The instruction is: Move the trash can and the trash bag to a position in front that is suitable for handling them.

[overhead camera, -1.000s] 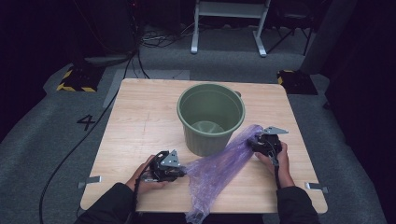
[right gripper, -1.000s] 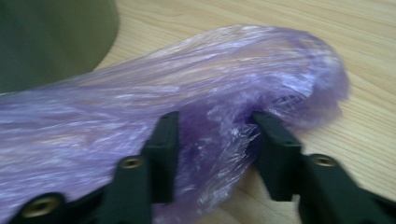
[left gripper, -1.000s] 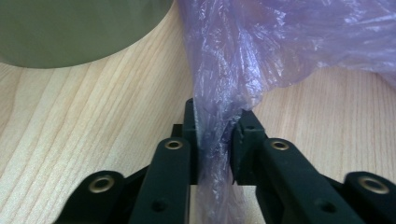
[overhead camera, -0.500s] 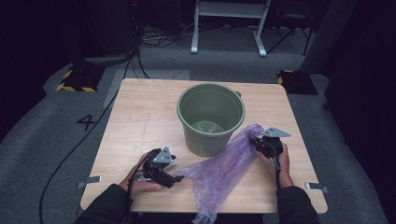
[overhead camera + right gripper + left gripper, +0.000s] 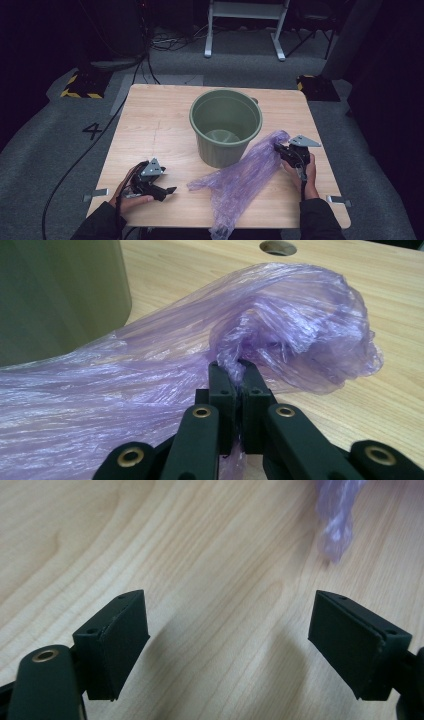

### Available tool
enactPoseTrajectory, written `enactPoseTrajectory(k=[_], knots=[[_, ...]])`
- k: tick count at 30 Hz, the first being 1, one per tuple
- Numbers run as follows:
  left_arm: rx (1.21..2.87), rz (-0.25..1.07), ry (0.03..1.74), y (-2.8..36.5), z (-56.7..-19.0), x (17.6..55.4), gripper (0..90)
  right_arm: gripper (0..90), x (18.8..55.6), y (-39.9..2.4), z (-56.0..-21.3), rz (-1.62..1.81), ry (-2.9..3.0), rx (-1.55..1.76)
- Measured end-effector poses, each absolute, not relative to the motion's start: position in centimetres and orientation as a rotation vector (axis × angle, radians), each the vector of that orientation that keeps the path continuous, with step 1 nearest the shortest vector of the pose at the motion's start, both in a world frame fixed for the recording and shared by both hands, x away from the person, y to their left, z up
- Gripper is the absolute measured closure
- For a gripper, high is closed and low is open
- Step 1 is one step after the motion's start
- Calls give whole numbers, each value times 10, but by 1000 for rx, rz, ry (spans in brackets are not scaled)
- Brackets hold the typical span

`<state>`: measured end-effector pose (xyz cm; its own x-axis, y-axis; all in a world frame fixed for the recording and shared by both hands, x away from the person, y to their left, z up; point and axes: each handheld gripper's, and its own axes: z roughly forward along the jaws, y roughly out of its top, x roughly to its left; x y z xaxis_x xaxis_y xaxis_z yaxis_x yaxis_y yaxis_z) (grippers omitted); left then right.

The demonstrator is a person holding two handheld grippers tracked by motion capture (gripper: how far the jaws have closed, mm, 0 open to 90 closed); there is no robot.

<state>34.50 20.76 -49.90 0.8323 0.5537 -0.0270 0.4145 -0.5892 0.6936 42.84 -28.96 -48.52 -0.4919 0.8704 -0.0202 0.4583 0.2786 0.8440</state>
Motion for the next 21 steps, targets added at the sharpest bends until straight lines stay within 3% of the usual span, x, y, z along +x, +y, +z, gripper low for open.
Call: enactPoseTrajectory(k=[21], knots=[[2267, 272, 684, 204, -504, 350, 141, 883, 422, -299, -473, 1158, 1983, 1176]])
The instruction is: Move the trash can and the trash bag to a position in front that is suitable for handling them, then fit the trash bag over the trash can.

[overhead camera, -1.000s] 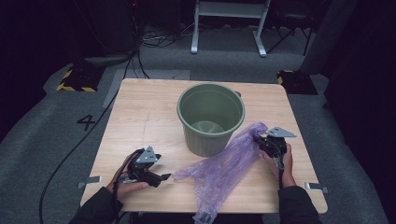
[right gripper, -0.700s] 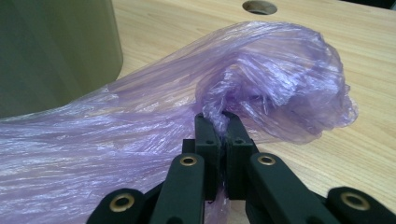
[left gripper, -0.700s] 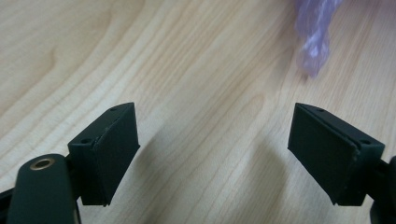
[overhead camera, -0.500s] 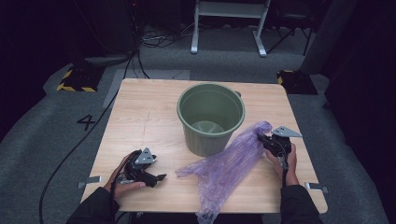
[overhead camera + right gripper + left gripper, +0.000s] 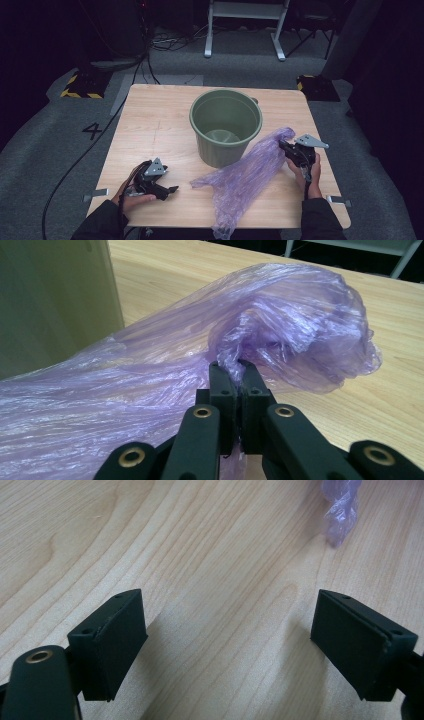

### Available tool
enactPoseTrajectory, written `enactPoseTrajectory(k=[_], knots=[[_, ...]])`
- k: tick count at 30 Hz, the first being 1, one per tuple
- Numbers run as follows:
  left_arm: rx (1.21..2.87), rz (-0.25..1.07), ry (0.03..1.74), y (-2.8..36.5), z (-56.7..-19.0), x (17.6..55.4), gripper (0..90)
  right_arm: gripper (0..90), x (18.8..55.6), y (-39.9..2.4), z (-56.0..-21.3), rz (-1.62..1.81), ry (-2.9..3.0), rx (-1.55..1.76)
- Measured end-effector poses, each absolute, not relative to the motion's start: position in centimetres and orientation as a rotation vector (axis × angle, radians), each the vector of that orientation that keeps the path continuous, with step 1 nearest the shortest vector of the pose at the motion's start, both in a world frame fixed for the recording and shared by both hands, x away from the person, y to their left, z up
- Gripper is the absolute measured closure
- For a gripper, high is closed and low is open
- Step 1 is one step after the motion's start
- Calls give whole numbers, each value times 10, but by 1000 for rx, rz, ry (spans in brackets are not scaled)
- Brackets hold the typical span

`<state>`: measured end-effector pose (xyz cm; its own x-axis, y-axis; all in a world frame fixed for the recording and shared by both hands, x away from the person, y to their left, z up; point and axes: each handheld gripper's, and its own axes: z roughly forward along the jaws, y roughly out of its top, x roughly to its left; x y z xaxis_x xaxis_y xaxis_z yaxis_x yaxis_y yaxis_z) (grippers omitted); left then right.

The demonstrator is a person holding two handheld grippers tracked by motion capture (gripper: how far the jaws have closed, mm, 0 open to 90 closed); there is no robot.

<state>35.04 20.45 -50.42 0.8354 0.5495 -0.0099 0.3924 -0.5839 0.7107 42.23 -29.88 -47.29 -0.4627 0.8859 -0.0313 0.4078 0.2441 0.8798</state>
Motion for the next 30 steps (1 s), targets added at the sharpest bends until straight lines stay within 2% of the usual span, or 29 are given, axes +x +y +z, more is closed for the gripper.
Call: enactPoseTrajectory(k=[14, 17, 20, 25, 30], knots=[[2262, 269, 712, 203, -502, 351, 156, 883, 417, -292, -459, 1174, 1948, 1115], [2188, 233, 722, 199, -492, 351, 161, 883, 415, -289, -454, 1170, 1938, 1092], [2116, 226, 668, 180, -471, 346, 159, 883, 412, -286, -449, 1177, 1930, 1071], [2115, 231, 580, 152, -457, 339, 159, 883, 409, -281, -445, 1166, 1932, 1040], [2187, 210, 470, 114, -458, 333, 186, 882, 404, -278, -442, 1160, 1930, 1013]])
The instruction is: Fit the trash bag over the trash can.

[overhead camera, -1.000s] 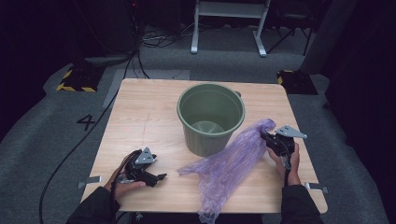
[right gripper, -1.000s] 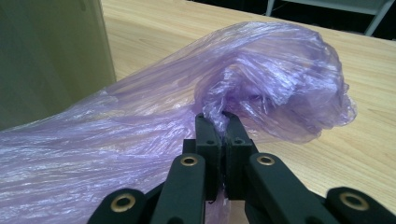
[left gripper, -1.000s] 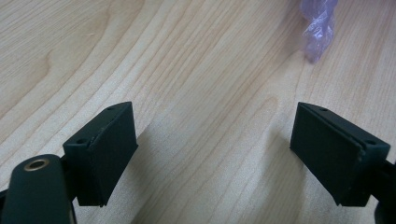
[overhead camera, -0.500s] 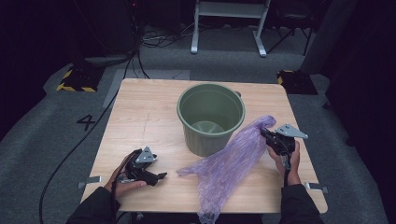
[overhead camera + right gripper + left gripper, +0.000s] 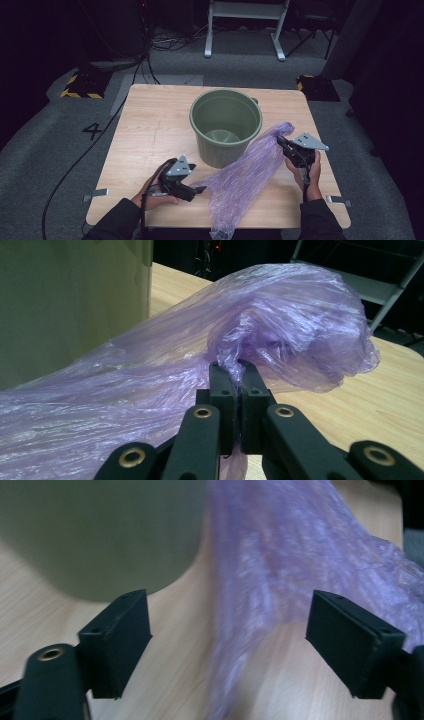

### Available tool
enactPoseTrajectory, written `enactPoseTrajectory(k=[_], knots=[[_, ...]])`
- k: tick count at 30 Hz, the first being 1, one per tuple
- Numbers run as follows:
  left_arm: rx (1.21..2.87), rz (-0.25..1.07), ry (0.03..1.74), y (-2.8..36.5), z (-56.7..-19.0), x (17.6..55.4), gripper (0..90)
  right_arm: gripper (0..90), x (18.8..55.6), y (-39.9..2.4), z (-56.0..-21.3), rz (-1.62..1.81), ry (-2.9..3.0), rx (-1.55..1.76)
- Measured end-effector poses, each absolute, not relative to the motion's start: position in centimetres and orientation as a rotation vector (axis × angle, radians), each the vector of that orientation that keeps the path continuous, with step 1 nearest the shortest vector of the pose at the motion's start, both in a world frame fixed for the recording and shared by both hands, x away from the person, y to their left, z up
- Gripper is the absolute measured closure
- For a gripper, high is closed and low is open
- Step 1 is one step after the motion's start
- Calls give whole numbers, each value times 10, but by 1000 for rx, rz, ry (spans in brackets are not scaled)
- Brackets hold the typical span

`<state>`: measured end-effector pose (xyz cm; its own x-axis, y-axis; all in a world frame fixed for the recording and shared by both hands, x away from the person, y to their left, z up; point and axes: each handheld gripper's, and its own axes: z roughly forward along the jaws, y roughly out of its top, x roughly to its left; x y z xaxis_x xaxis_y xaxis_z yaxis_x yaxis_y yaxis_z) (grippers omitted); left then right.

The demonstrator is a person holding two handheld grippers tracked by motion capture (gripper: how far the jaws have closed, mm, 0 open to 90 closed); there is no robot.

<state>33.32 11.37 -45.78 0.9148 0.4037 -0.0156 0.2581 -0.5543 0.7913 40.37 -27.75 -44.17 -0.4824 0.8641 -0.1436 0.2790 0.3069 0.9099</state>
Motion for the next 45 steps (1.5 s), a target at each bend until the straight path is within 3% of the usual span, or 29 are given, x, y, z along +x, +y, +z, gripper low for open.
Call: enactPoseTrajectory(k=[9, 12, 14, 17, 18, 21, 28, 45], knots=[[2304, 185, 420, 67, -477, 334, 175, 883, 393, -276, -430, 1206, 1887, 969], [2327, 174, 421, 63, -487, 338, 276, 882, 390, -272, -425, 1249, 1881, 925], [2344, 176, 428, 61, -493, 343, 293, 882, 389, -271, -424, 1264, 1880, 915], [2334, 182, 453, 62, -497, 349, 457, 882, 387, -264, -417, 1302, 1874, 864], [2332, 193, 465, 63, -496, 350, 457, 882, 387, -264, -417, 1302, 1874, 864], [2328, 219, 476, 68, -495, 352, 688, 882, 384, -259, -411, 1330, 1869, 829], [2330, 274, 480, 84, -494, 357, 843, 882, 375, -250, -400, 1411, 1873, 718], [2239, 321, 539, 130, -478, 365, 868, 882, 347, -225, -374, 1519, 1898, 426]])
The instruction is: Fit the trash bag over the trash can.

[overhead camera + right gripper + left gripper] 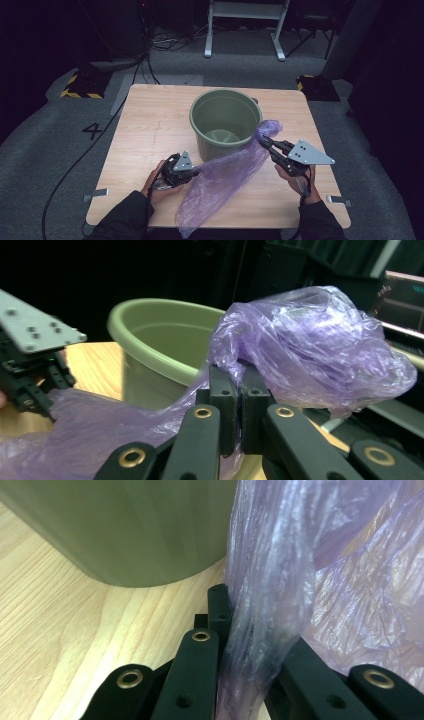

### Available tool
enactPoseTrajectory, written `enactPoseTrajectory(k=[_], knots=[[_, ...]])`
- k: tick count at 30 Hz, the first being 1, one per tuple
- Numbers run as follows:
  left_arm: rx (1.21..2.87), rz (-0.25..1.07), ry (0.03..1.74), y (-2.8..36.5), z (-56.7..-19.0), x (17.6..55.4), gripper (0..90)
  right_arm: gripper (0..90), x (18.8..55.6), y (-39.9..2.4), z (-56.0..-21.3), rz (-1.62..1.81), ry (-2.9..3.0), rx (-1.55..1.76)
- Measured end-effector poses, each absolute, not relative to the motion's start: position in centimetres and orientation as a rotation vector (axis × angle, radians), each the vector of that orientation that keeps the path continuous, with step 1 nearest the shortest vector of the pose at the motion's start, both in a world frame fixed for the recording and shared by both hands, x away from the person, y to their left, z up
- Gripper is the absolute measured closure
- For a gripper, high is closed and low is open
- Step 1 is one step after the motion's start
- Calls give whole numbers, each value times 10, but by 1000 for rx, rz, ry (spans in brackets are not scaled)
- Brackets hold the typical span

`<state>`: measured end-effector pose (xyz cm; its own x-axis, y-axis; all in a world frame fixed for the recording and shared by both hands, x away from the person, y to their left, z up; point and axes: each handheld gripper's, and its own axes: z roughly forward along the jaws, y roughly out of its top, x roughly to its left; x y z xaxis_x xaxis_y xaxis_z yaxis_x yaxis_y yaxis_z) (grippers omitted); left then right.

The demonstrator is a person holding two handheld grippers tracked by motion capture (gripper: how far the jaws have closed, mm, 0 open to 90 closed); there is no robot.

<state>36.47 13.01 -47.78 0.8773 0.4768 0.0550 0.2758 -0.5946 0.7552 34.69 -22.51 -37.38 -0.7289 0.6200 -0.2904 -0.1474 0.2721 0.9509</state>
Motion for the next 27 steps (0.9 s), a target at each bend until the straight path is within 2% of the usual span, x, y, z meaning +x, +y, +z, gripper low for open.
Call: enactPoseTrajectory(k=[8, 17, 21, 27], knots=[[2212, 343, 543, 140, -470, 365, 862, 883, 332, -210, -356, 1535, 1881, 268], [2172, 365, 544, 147, -461, 364, 830, 883, 340, -191, -338, 1522, 1894, 219], [2165, 368, 546, 149, -459, 363, 759, 884, 351, -186, -334, 1528, 1913, 250], [2131, 366, 553, 155, -451, 358, 520, 884, 371, -181, -331, 1520, 1964, 330]])
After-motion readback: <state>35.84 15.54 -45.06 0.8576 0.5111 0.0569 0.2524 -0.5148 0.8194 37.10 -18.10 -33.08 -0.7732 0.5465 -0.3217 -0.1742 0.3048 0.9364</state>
